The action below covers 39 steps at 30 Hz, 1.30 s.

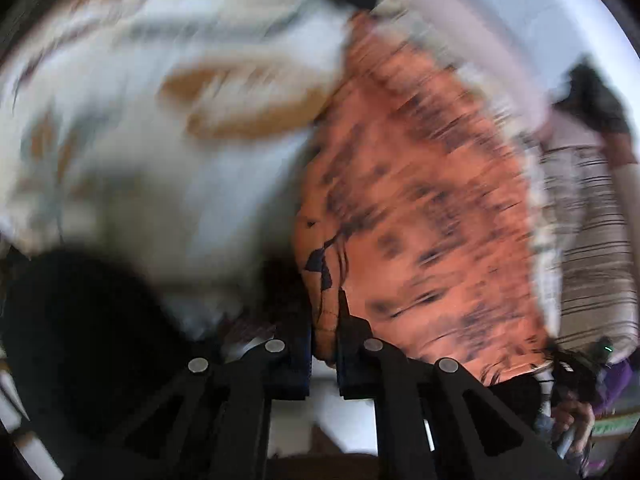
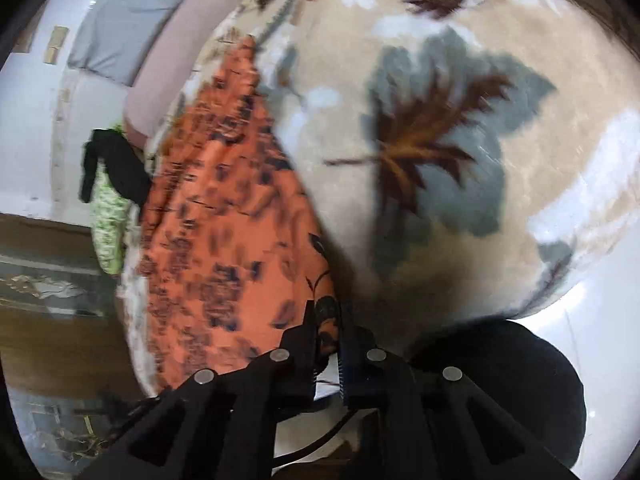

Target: Fold small clothes

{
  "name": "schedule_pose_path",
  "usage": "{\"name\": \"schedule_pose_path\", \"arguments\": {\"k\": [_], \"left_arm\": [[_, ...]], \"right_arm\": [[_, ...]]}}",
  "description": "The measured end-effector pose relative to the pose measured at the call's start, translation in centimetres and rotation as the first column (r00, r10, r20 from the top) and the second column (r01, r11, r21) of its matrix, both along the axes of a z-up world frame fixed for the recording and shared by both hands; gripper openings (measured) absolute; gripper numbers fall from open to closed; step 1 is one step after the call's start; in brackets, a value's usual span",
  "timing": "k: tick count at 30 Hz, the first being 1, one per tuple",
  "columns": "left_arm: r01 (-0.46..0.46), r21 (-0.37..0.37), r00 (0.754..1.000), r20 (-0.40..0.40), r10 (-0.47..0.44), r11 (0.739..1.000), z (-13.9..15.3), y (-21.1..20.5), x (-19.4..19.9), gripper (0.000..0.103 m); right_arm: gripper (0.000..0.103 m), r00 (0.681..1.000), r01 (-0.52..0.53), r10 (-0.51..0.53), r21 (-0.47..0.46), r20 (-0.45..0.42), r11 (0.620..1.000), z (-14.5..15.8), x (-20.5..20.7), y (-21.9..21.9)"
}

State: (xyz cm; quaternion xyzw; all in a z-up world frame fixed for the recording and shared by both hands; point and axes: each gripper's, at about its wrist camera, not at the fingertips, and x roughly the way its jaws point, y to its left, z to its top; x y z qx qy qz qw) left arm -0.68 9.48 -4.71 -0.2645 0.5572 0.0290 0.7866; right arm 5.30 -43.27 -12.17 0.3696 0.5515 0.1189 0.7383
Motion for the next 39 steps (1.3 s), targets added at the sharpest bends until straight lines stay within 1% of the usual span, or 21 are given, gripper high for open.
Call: {"name": "schedule_pose_path", "arguments": {"k": [3, 8, 10, 12, 13, 15, 16, 17, 18, 20, 21, 23, 26, 27, 29, 31, 32, 33, 34, 36, 39], "left_arm": [[0.044, -0.052, 0.985, 0.169, -0.035, 0.998, 5.5, 0.2, 3.0, 0.009], [0.089, -0.033, 0.94, 0.332, -0.073, 0.995, 11.0, 0.8, 12.0, 0.009], [0.049, -0.041, 0.925, 0.378, -0.03, 0.998, 11.8, 1.9, 16.2, 0.009], [0.031, -0.054, 0.93, 0.368, -0.009, 0.998, 10.7, 3.1, 19.8, 0.009], [0.026, -0.008, 0.937, 0.349, -0.021, 1.0, 10.1, 3.1, 21.5, 0.009], [0.03, -0.044, 0.943, 0.332, -0.014, 0.999, 8.1, 2.7, 22.8, 0.009], [0.06, -0.035, 0.94, 0.339, -0.045, 0.998, 7.6, 2.3, 22.5, 0.009], [0.065, 0.018, 0.94, 0.335, -0.067, 0.998, 6.9, 1.8, 22.1, 0.009], [0.068, 0.034, 0.942, 0.328, -0.076, 0.997, 6.3, 1.7, 21.6, 0.009], [0.064, 0.007, 0.951, 0.304, -0.063, 0.998, 4.9, 2.1, 20.7, 0.009], [0.059, 0.004, 0.951, 0.302, -0.057, 0.998, 4.9, 2.2, 20.2, 0.009], [0.053, 0.001, 0.95, 0.309, -0.05, 0.999, 4.7, 2.6, 19.6, 0.009], [0.064, 0.008, 0.944, 0.323, -0.063, 0.998, 5.0, 2.6, 19.2, 0.009], [0.063, 0.007, 0.944, 0.324, -0.062, 0.998, 5.1, 2.5, 19.1, 0.009], [0.072, 0.011, 0.939, 0.336, -0.072, 0.997, 5.6, 2.3, 18.7, 0.009], [0.077, 0.017, 0.939, 0.336, -0.078, 0.997, 5.8, 2.2, 18.4, 0.009], [0.078, 0.018, 0.939, 0.336, -0.08, 0.997, 5.8, 2.2, 18.2, 0.009], [0.075, 0.021, 0.94, 0.334, -0.077, 0.997, 5.9, 2.3, 18.1, 0.009], [0.072, 0.022, 0.94, 0.332, -0.075, 0.997, 5.9, 2.4, 17.9, 0.009], [0.075, 0.022, 0.937, 0.34, -0.078, 0.997, 6.4, 2.6, 17.3, 0.009], [0.093, 0.035, 0.925, 0.366, -0.1, 0.995, 7.5, 2.6, 16.0, 0.009]], "right_arm": [[0.008, 0.997, 0.015, -0.022, 0.1, 0.072, 0.995, 2.7, 2.7, -0.8], [0.008, 0.967, 0.026, -0.08, 0.218, 0.242, 0.976, 8.3, 11.5, -1.7], [0.008, 0.947, 0.043, -0.112, 0.228, 0.301, 0.973, 10.2, 16.1, -2.1], [0.008, 0.932, 0.078, -0.134, 0.175, 0.337, 0.982, 10.9, 22.0, -2.0], [0.009, 0.933, 0.103, -0.142, 0.135, 0.33, 0.985, 10.6, 23.8, -1.8], [0.014, 0.956, 0.105, -0.138, 0.137, 0.259, 0.985, 8.8, 25.3, -1.2], [0.02, 0.968, 0.061, -0.098, 0.165, 0.231, 0.984, 7.8, 24.7, -0.3], [0.05, 0.973, 0.029, -0.061, 0.143, 0.221, 0.989, 7.2, 23.7, 0.3], [0.087, 0.98, 0.026, -0.046, 0.101, 0.196, 0.995, 6.4, 21.3, 1.0], [0.09, 0.987, 0.033, -0.051, 0.121, 0.153, 0.992, 4.7, 16.3, 1.3], [0.09, 0.991, 0.056, -0.075, 0.168, 0.108, 0.984, 3.5, 13.1, 1.4], [0.09, 0.994, 0.08, -0.093, 0.191, 0.062, 0.978, 2.1, 8.0, 1.7], [0.09, 0.999, 0.036, -0.032, 0.197, -0.021, 0.98, -0.9, 3.6, 4.0], [0.088, 0.999, 0.022, -0.016, 0.204, -0.035, 0.979, -1.7, 3.1, 4.6], [0.088, 0.999, -0.047, 0.049, 0.156, -0.013, 0.987, -3.0, 3.3, 7.1], [0.083, 0.998, -0.056, 0.06, 0.148, -0.027, 0.987, -4.2, 4.1, 9.0], [0.079, 0.997, -0.082, 0.081, 0.089, 0.014, 0.993, -4.1, 4.8, 9.7], [0.043, 0.996, -0.09, 0.09, 0.039, 0.012, 0.995, -3.9, 5.2, 10.2], [0.004, 0.996, -0.087, 0.088, 0.088, -0.013, 0.992, -4.4, 5.4, 10.0], [0.004, 0.994, -0.105, 0.105, 0.098, 0.005, 0.99, -3.5, 5.3, 9.9], [0.004, 0.997, -0.061, 0.048, 0.236, 0.059, 0.97, -1.2, 5.1, 7.9]]}}
